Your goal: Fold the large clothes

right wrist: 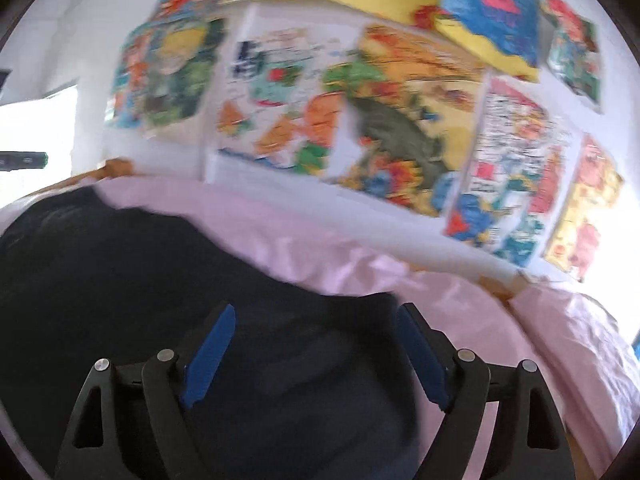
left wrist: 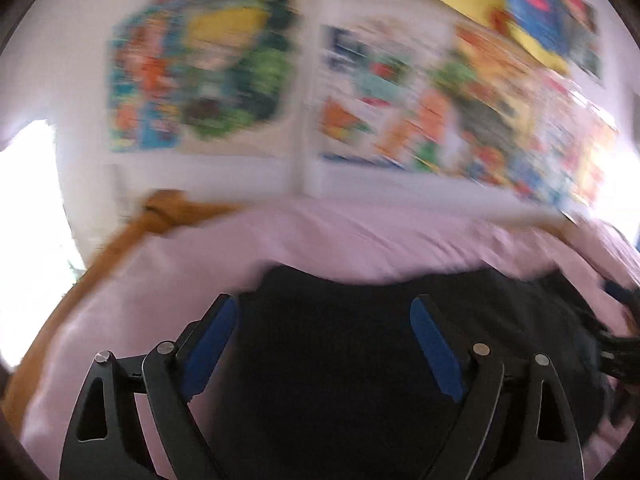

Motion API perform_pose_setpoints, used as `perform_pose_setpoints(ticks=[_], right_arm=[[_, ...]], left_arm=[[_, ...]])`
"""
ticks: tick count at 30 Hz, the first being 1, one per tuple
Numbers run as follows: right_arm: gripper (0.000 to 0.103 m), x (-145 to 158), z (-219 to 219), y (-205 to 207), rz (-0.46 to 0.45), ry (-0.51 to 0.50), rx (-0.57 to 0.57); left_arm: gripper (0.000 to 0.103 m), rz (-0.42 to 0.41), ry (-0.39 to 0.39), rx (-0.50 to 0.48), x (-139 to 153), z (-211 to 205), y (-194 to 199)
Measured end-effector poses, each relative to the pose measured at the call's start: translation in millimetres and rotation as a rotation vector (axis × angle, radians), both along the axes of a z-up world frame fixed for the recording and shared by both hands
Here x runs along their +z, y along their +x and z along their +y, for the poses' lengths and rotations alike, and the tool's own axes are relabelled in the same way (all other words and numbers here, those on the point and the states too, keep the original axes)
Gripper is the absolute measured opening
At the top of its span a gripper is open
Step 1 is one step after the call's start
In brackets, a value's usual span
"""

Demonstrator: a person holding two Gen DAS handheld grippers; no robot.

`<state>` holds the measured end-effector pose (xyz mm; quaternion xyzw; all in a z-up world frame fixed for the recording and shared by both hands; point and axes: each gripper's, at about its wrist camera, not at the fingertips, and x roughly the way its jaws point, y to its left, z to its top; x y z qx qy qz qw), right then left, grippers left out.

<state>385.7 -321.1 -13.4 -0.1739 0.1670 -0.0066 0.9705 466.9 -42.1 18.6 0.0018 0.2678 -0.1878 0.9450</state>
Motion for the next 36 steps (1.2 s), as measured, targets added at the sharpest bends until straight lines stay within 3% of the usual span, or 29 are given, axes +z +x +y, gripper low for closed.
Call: perform_pose_setpoints(ticks=[3,5,7,10,15,20,27,36], right_arm=[[0.082,-10.0,7.6,10.4,0.006,-0.007,-0.011],[0.082,-18.4,8.4,22.9,0.025,-0.014,-0.033],[0.082,-27.6,6.6,36.4,0.045,-0.012,-0.050],[0.085,-40.9,-1.8,57.2,0.105,0.016,-0.066],[0.093,-49.4,-17.3,79.2,0.171,0.080,-0.093],[0.094,-61.0,-15.0,91.3,0.213,0.052,-0.119],[0.095,-70.7,-25.2,95.9,0.254,0.118,-0.098],[0.097,-68.3,-21.2,81.4,0.196,0.121,-0.097]], left_arm=[[0.085,0.053,0.005,-0.086,-15.1,-37.5,2.0],[0.085,0.060,0.077,-0.083,-29.7,-60.3,8.1],[0.093,0.034,0.144,-0.061,-40.5,-74.7,14.6],[0.100,0.039,0.159,-0.041,-48.9,-76.9,30.6],[0.102,0.103,0.152,0.001,-65.2,-61.2,57.8],[0.102,0.100,0.207,0.017,-78.3,-67.7,59.4],[0.102,0.143,0.181,-0.004,-90.6,-64.8,67.2],[0.102,0.117,0.150,-0.029,-84.2,-59.6,56.6]])
